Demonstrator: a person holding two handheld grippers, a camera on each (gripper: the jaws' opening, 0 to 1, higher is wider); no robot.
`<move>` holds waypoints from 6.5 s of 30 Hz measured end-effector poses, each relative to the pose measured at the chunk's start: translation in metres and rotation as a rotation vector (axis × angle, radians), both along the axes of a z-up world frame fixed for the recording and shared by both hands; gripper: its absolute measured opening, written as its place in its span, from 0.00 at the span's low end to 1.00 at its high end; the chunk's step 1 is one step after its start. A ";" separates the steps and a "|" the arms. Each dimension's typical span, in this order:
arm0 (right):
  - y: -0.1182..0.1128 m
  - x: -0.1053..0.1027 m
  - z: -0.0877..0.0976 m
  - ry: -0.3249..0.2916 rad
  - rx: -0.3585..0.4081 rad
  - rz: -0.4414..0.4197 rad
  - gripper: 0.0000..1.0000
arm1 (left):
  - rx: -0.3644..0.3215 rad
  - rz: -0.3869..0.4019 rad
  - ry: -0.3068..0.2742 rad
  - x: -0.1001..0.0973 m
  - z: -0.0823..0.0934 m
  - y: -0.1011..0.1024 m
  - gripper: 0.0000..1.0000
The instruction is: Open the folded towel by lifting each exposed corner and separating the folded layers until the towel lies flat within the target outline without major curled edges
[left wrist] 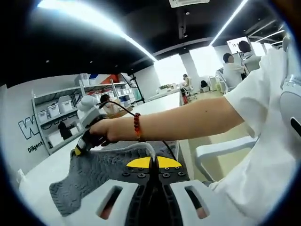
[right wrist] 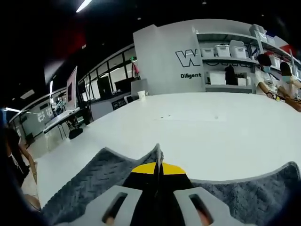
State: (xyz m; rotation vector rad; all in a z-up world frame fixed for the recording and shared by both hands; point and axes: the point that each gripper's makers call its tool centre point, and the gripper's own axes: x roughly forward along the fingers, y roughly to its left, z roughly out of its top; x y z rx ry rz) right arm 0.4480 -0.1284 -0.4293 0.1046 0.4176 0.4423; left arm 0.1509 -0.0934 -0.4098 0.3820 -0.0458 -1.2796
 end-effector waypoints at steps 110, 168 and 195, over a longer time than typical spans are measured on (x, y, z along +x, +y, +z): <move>0.180 -0.002 0.119 -0.197 0.052 0.242 0.00 | -0.300 0.221 -0.115 -0.005 0.067 0.164 0.00; 0.281 -0.003 0.127 -0.237 0.050 0.383 0.00 | -0.287 0.400 -0.156 -0.004 0.057 0.223 0.00; 0.295 0.008 0.095 -0.175 0.061 0.385 0.00 | -0.253 0.536 -0.148 0.006 0.038 0.254 0.01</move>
